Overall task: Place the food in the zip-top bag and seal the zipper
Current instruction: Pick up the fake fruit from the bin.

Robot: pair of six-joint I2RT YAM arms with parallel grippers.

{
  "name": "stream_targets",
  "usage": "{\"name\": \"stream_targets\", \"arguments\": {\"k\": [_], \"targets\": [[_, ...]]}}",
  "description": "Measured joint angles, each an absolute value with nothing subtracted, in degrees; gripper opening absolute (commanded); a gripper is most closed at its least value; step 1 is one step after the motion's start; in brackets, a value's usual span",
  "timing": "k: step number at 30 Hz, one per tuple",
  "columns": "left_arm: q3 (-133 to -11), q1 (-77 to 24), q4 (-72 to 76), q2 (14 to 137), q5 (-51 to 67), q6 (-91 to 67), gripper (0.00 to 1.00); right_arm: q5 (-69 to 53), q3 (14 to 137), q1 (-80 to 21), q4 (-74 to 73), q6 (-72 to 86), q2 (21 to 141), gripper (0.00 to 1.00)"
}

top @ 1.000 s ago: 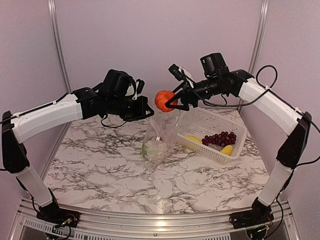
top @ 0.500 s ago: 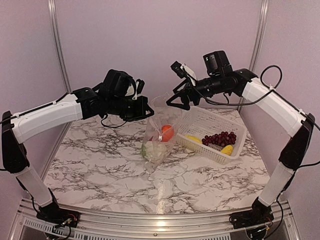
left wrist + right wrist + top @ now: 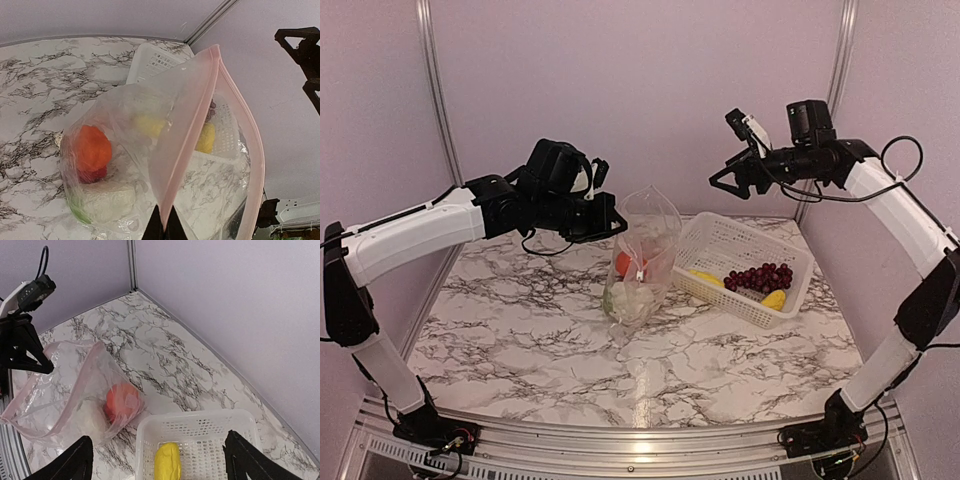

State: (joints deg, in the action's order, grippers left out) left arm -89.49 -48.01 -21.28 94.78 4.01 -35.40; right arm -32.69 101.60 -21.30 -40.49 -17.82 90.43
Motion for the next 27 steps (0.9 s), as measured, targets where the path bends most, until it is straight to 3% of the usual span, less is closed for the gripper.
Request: {"name": "stream_targets", "arguments": {"k": [9, 21, 27], "targets": [[-89.49, -48.01, -21.30, 94.78, 3.86, -34.68, 0.00, -33.65, 97.23, -13.98, -43.66, -23.94, 94.54, 0.83], [-89.49, -48.01, -21.37, 94.78, 3.77, -33.93, 0.00, -28.95, 94.78, -13.52, -45.52, -35.29, 105.97, 0.72], [-89.49, -48.01, -21.80, 94.78, 3.40, -33.56, 0.00, -25.78, 94.28, -13.47, -45.52, -40.18, 111.53, 0.77]]}}
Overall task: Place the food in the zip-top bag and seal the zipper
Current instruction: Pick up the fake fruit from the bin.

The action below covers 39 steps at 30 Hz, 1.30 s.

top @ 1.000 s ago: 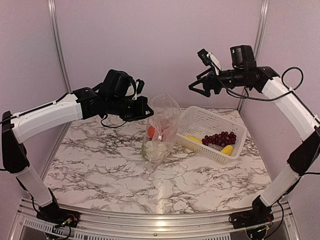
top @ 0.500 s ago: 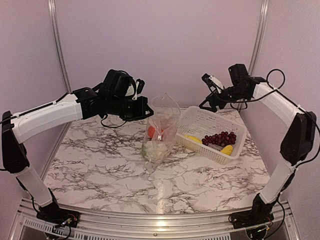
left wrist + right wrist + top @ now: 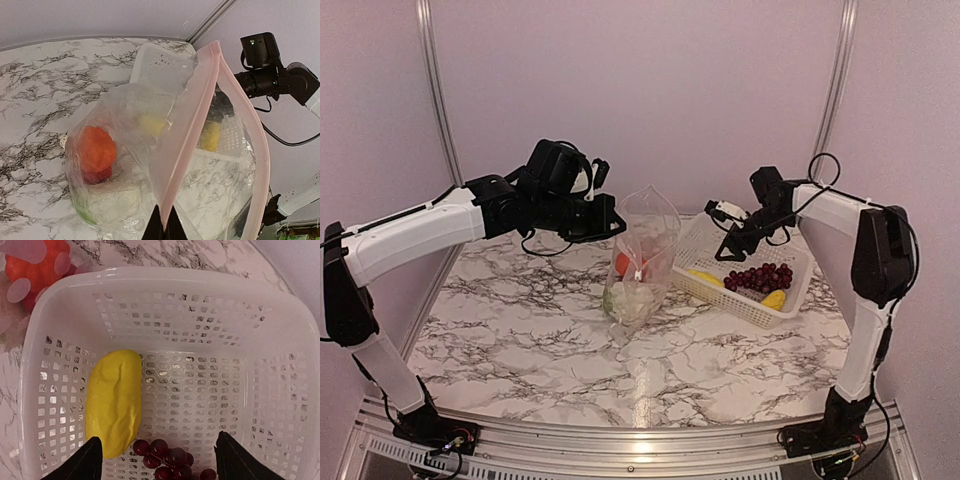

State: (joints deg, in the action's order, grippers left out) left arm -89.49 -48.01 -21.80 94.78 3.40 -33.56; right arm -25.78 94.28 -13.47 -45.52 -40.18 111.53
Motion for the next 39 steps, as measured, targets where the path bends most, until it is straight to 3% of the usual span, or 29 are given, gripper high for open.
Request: {"name": "stream_targets", "arguments": {"k": [12, 27, 39], "targets": [[-88.95, -48.01, -22.09, 94.35, 2.94, -33.39, 0.00, -25.21, 93.80, -13.69, -47.88, -46.61, 117.45, 0.88], [-87.74, -48.01, -22.09, 93.60, 2.96, -33.58, 0.00, -29.30, 94.96, -16.88, -50.74, -47.99, 123.70, 0.89], [-86.91, -48.01, -22.04, 93.49, 3.01, -34.04, 0.00, -37.43, 99.20, -16.75, -51.37, -42.96, 127.61, 0.56]]}}
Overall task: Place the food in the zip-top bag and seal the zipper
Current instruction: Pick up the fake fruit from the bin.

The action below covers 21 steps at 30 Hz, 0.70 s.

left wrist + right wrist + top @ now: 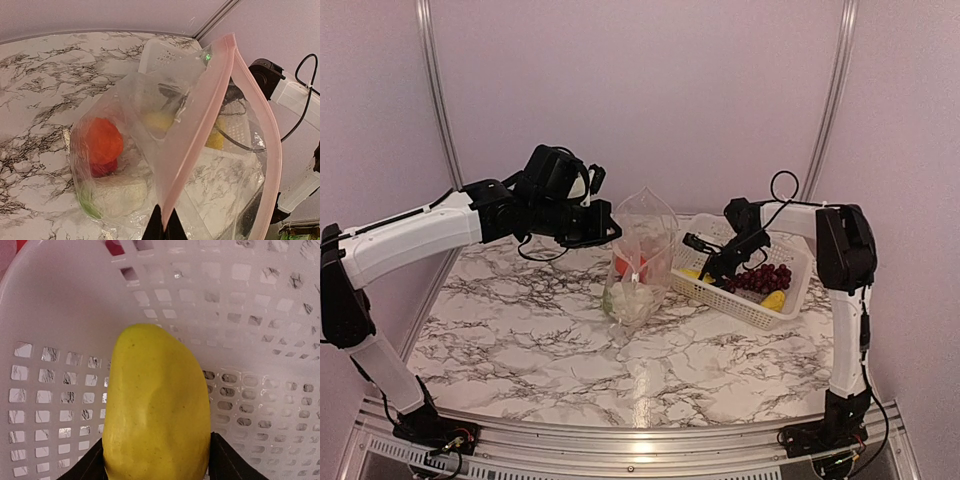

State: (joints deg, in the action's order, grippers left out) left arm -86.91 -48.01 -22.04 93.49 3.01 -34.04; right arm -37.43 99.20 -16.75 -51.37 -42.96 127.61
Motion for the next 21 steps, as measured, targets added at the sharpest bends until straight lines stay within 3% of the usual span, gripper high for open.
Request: {"name": "stream_targets", "arguments": {"k": [6, 13, 21], "targets": [[-86.91, -48.01, -22.04, 93.49, 3.01, -34.02, 0.00, -36.95, 98.15, -15.66, -50.46, -40.60, 125.89, 0.45], [-86.91, -48.01, -22.04, 93.49, 2.98, -34.00, 0.00, -36.40, 94.61, -13.39, -49.17, -37.78, 111.66, 0.43], [-87.05, -48.01, -22.04, 93.49, 3.01, -34.00, 0.00, -50.94, 94.83, -15.29, -46.11, -32.25, 93.89, 0.45]]}}
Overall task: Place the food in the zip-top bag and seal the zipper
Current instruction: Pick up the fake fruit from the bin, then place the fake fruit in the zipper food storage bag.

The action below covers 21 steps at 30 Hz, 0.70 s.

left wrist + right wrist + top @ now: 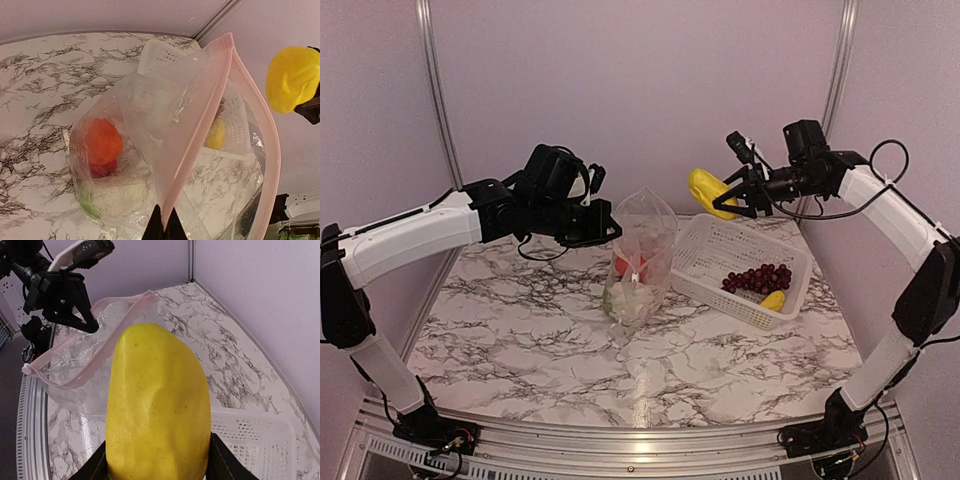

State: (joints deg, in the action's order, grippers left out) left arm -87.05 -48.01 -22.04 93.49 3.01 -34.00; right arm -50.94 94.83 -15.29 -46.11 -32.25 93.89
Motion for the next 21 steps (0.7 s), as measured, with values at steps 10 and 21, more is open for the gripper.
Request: {"name": "stream_targets", "arguments": {"k": [10, 21], "targets": [[-87.26, -48.01, -21.69, 93.49, 3.03, -34.06, 0.00, -62.06, 93.36, -29.61, -28.45, -17.65, 86.70, 0.46], [-86.87, -48.01, -20.69, 92.90, 3.62, -35.44, 0.00, -62.43, 86.89, -31.42, -11.27, -5.87, 94.63, 0.59]]}}
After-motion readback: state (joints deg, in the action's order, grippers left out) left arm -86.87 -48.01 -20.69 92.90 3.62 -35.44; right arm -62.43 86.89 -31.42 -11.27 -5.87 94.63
